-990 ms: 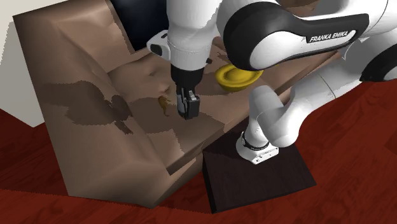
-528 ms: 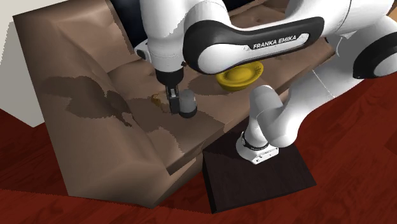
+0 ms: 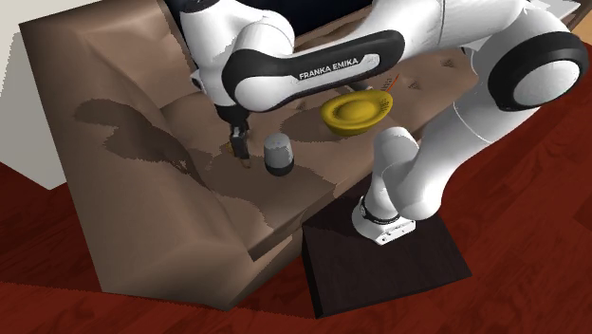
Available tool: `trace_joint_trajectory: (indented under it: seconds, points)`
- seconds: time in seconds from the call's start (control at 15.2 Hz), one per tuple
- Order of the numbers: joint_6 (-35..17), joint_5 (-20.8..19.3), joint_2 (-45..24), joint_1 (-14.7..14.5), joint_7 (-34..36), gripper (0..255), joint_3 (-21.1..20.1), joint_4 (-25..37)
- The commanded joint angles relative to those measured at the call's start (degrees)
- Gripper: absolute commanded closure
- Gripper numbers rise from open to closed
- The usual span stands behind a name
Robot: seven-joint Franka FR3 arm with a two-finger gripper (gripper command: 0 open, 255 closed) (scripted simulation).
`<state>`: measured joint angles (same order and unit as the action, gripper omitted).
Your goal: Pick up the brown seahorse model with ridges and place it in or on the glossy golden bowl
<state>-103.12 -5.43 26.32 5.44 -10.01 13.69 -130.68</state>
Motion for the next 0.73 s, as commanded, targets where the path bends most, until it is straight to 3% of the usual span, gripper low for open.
trace_joint_trajectory:
  seconds: [0.0, 0.26, 0.66]
  points:
    - [-1.72, -0.36, -4.00, 0.80, -0.72, 0, 1.68, 1.11]
    - [-4.18, -0.56, -11.10, 2.31, -1.92, 0, 4.61, 3.40]
    - [-8.30, -0.60, -12.33, 2.56, -2.09, 0, 5.12, 0.31]
